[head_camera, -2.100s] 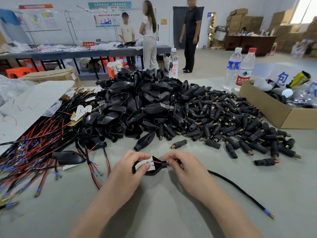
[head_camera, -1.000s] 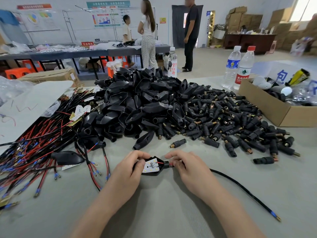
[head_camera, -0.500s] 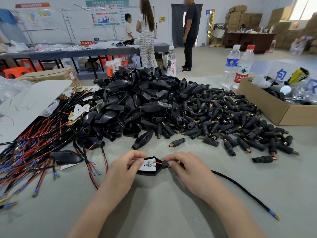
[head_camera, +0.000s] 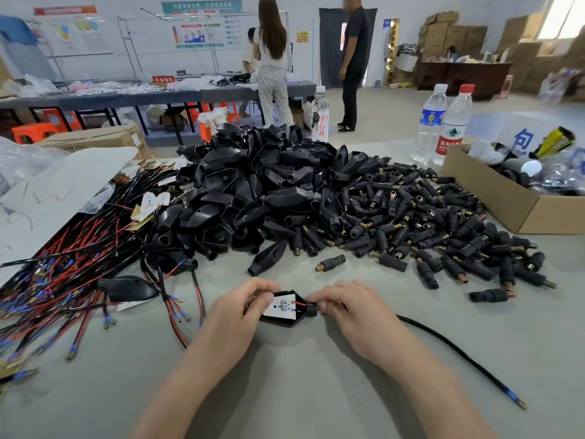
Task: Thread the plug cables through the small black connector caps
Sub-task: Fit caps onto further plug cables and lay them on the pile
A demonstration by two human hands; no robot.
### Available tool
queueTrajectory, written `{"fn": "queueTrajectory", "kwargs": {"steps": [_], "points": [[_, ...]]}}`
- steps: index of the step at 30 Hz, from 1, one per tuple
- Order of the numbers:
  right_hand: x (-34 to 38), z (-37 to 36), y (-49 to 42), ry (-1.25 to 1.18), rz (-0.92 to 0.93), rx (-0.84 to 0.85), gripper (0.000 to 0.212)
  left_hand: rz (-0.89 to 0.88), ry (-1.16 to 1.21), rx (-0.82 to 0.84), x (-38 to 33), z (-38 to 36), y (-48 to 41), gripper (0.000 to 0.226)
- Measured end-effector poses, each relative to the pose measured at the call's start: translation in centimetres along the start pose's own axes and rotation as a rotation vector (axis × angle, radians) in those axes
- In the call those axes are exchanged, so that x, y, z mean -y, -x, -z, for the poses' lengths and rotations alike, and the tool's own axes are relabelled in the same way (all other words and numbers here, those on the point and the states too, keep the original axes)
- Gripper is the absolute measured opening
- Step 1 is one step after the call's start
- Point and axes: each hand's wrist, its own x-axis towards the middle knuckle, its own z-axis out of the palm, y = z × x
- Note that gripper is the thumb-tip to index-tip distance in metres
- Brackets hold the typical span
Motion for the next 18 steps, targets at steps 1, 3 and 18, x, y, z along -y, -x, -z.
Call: {"fn": "queueTrajectory", "kwargs": {"steps": [1, 3, 18], "points": [[-0.1, 0.0, 0.0, 0.001, 0.002, -0.004, 0.03, -0.008, -0.003, 0.002, 0.0, 0.0, 0.1, 0.021], [-0.1, 0.0, 0.0, 0.015, 0.005, 0.0, 0.033, -0.021, -0.011, 0.006, -0.1, 0.0, 0.1, 0.021], [2.2, -1.4, -0.1, 0.071, 0.043, -0.028, 0.031, -0.32, -0.578, 0.029, -0.3, -0.1, 0.2, 0.04]]}}
